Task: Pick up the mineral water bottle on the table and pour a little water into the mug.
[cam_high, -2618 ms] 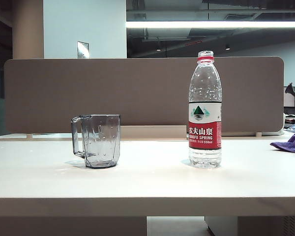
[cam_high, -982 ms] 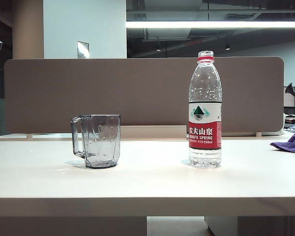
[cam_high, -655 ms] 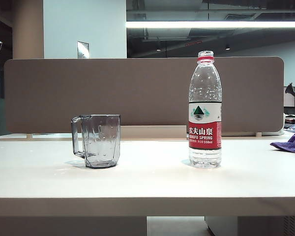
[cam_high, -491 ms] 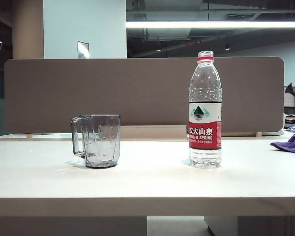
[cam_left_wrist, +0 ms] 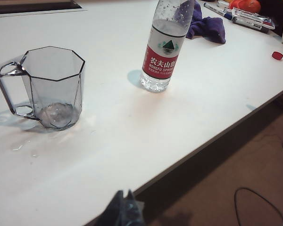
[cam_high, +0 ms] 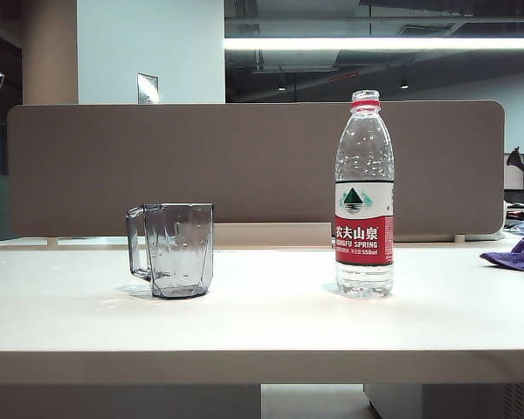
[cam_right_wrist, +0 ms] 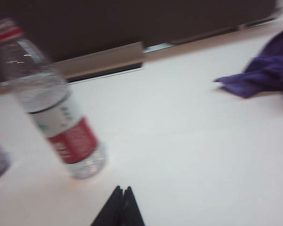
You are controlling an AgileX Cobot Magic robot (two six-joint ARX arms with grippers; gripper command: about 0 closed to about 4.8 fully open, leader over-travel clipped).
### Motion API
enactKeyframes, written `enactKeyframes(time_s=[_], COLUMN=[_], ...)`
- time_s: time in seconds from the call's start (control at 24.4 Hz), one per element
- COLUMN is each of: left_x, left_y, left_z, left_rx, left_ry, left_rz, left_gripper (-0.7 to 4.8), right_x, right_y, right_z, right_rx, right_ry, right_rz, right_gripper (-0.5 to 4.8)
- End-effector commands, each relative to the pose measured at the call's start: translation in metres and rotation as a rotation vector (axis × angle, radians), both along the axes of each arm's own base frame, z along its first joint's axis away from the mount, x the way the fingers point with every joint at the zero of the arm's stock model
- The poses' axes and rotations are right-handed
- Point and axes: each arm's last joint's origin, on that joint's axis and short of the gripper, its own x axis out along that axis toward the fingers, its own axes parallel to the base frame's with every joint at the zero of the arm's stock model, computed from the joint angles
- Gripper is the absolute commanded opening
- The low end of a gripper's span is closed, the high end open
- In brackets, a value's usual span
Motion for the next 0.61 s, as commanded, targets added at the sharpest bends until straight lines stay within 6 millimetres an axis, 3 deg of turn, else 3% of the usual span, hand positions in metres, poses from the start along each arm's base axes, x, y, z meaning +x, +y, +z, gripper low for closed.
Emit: enactKeyframes(time_s=[0.04, 0.12, 0.29, 0.37, 0.49, 0.61], left_x=[0.000, 0.000, 0.000, 0.000, 0.000, 0.000], left_y=[0.000, 0.000, 0.000, 0.000, 0.000, 0.000], left_z=[0.003, 0.003, 0.003, 0.003, 0.003, 0.003], left_rx=[-0.010, -0.010, -0.010, -0.010, -0.010, -0.010], left_ry=[-0.017, -0.017, -0.017, -0.017, -0.017, -0.017], left_rz=[-0.005, -0.005, -0.005, -0.005, -0.005, -0.005], left_gripper=[-0.04, -0.04, -0.03, -0.03, -0.04, -0.04], right_x=[-0.013, -0.030, -0.053, -0.061, -0.053, -0.029], right_y=[0.002, 0.001, 0.000, 0.001, 0.001, 0.002], right_z=[0.052, 0.093, 0.146, 0.194, 0.233, 0.256], right_rx=[0.012, 0.003, -0.071, -0.228, -0.314, -0.330], right_ry=[-0.181, -0.309, -0.417, -0.395, -0.322, -0.198], right_rz=[0.076, 0.037, 0.011, 0.031, 0.048, 0.072], right_gripper=[-0.03, -0.03, -0.02, 0.00, 0.30, 0.41])
